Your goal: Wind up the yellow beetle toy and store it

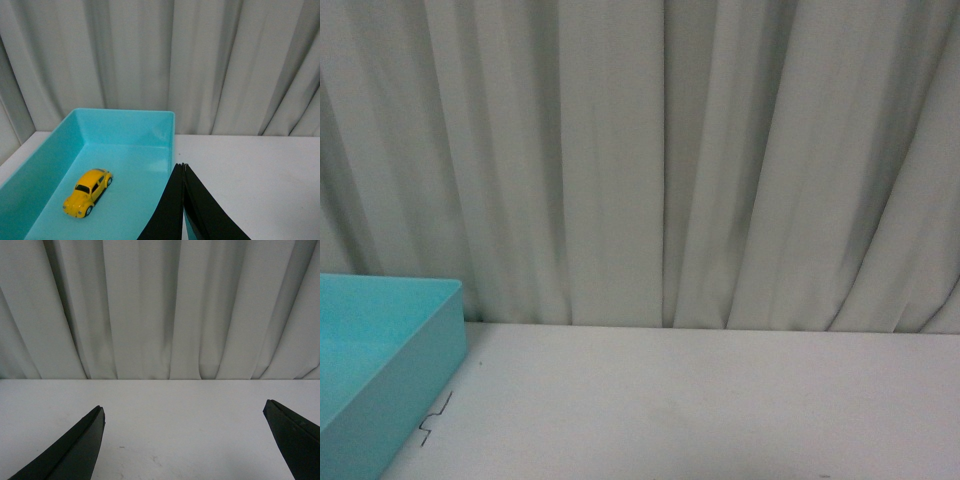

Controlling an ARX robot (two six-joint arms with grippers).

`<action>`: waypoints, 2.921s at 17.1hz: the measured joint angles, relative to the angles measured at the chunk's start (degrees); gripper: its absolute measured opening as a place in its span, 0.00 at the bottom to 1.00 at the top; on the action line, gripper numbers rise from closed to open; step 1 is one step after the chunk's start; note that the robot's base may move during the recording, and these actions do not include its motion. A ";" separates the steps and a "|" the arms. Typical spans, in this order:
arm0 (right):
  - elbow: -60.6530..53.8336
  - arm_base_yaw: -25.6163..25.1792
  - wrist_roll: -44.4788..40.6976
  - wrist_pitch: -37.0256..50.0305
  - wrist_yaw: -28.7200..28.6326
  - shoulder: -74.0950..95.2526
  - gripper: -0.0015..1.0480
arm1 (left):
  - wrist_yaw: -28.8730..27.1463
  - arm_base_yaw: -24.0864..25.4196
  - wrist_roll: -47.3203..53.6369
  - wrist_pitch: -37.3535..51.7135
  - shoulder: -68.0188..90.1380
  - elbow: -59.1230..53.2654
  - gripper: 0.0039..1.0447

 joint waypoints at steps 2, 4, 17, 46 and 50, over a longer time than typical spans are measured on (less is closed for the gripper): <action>0.00 0.00 0.00 -0.02 -0.02 0.00 0.94 | 0.07 0.00 0.00 0.26 0.00 0.00 0.01; 0.00 0.00 0.00 -0.04 -0.02 0.00 0.94 | 0.07 0.00 -0.07 0.28 0.00 0.00 0.09; 0.00 0.00 0.00 -0.04 0.00 0.00 0.94 | 0.09 0.00 -0.04 0.28 0.00 0.00 0.94; 0.00 0.00 0.00 -0.02 -0.02 -0.04 0.94 | 0.07 0.00 -0.04 0.35 0.00 0.00 0.94; 0.00 0.00 0.00 0.04 -0.02 -0.04 0.94 | 0.07 0.00 -0.04 0.39 0.00 0.00 0.94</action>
